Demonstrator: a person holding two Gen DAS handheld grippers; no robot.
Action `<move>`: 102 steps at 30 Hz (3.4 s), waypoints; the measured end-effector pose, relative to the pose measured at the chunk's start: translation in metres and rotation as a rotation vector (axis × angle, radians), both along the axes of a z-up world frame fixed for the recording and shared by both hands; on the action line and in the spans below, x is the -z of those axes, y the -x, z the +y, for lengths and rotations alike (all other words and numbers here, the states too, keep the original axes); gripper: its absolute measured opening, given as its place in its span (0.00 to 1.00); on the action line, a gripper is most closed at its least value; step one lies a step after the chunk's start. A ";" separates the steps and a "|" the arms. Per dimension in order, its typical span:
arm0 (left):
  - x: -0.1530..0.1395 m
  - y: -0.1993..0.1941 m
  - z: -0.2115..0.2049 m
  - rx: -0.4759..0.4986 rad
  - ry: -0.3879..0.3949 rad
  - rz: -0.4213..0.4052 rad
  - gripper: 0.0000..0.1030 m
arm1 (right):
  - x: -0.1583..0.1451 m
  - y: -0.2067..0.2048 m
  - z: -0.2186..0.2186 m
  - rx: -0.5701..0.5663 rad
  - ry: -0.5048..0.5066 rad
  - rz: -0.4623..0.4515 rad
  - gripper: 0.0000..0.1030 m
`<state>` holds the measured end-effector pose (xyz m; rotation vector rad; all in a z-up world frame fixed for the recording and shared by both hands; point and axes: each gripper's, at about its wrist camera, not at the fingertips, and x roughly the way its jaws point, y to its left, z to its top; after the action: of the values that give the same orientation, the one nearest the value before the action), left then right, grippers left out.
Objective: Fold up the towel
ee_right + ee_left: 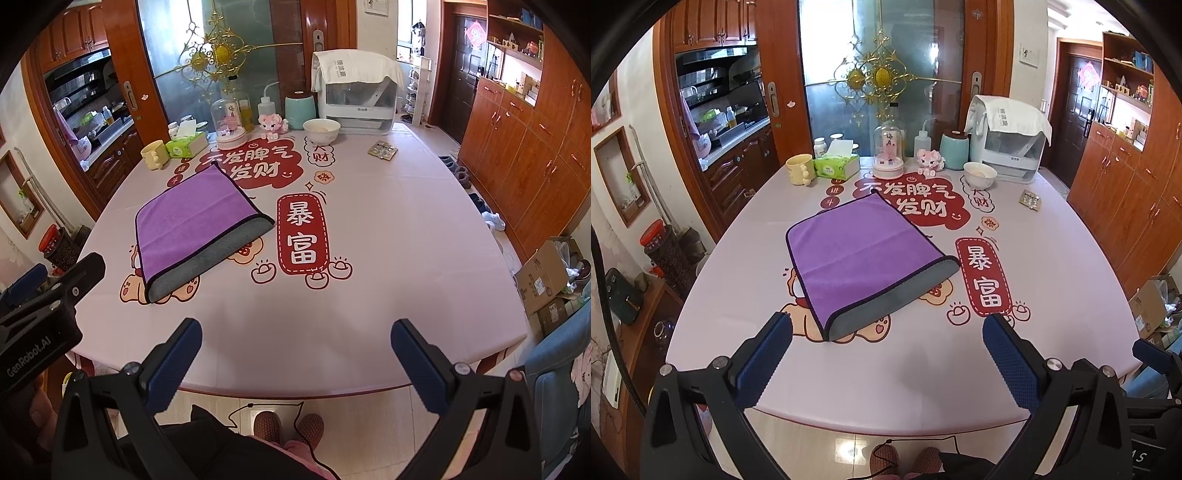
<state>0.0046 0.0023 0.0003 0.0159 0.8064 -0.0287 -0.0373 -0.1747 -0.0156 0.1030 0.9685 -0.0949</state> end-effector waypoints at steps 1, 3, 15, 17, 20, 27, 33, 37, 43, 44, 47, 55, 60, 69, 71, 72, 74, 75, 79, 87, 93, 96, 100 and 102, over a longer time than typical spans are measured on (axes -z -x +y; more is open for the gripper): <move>0.001 0.000 0.001 0.000 0.003 0.004 0.99 | 0.000 0.000 -0.002 0.002 0.000 0.005 0.99; 0.002 0.000 0.003 0.004 0.008 0.011 0.99 | 0.003 -0.001 -0.008 0.007 0.002 0.013 0.99; 0.012 -0.003 0.016 0.059 0.060 0.065 0.99 | 0.003 0.012 0.011 0.034 0.005 0.034 0.99; 0.014 -0.004 0.019 0.074 0.068 0.074 0.99 | 0.003 0.012 0.014 0.042 0.009 0.030 0.99; 0.017 -0.007 0.024 0.092 0.074 0.087 0.99 | 0.003 0.012 0.018 0.056 0.004 0.028 0.99; 0.026 -0.020 0.042 0.096 0.087 0.132 0.99 | 0.004 0.009 0.035 0.059 -0.006 0.003 0.97; 0.031 -0.034 0.056 0.077 0.106 0.147 0.99 | 0.002 0.003 0.049 0.024 -0.007 -0.015 0.96; 0.033 -0.045 0.061 0.067 0.127 0.150 0.99 | 0.002 -0.008 0.052 -0.002 0.000 -0.025 0.94; 0.039 -0.060 0.063 0.030 0.147 0.160 0.99 | 0.004 -0.034 0.047 -0.061 0.005 -0.027 0.91; 0.040 -0.063 0.063 0.021 0.150 0.161 0.99 | 0.005 -0.039 0.046 -0.072 0.006 -0.026 0.90; 0.042 -0.072 0.061 -0.005 0.153 0.167 0.99 | 0.007 -0.057 0.042 -0.115 -0.001 -0.022 0.87; 0.052 -0.093 0.055 -0.088 0.146 0.195 0.99 | 0.013 -0.110 0.029 -0.247 -0.029 -0.009 0.83; 0.062 -0.102 0.055 -0.142 0.148 0.216 0.99 | 0.021 -0.139 0.025 -0.324 -0.048 0.009 0.80; 0.077 -0.118 0.059 -0.214 0.149 0.248 0.99 | 0.040 -0.188 0.020 -0.446 -0.045 0.021 0.76; 0.080 -0.122 0.061 -0.218 0.140 0.252 0.99 | 0.046 -0.199 0.020 -0.473 -0.033 0.029 0.76; 0.081 -0.124 0.063 -0.223 0.134 0.251 0.99 | 0.049 -0.206 0.020 -0.489 -0.032 0.034 0.75; 0.083 -0.130 0.066 -0.228 0.129 0.247 0.99 | 0.055 -0.215 0.019 -0.516 -0.035 0.039 0.74; 0.084 -0.132 0.067 -0.228 0.124 0.246 0.99 | 0.059 -0.220 0.019 -0.530 -0.031 0.043 0.74; 0.091 -0.140 0.072 -0.208 0.106 0.241 0.99 | 0.074 -0.239 0.019 -0.595 -0.023 0.055 0.71; 0.118 -0.160 0.077 -0.140 0.089 0.262 0.99 | 0.104 -0.263 0.023 -0.725 0.002 0.055 0.66; 0.144 -0.169 0.085 -0.111 0.109 0.282 0.96 | 0.126 -0.273 0.028 -0.829 0.019 0.047 0.63; 0.159 -0.173 0.090 -0.106 0.121 0.303 0.96 | 0.139 -0.277 0.029 -0.870 0.026 0.055 0.61; 0.176 -0.175 0.095 -0.097 0.141 0.326 0.95 | 0.154 -0.282 0.031 -0.908 0.041 0.071 0.59; 0.184 -0.176 0.097 -0.084 0.157 0.337 0.95 | 0.161 -0.285 0.030 -0.918 0.037 0.082 0.59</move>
<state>0.1801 0.0989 -0.1841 -0.1759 1.1392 -0.0150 0.2474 -0.1449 -0.1764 -0.3858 1.0166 0.7305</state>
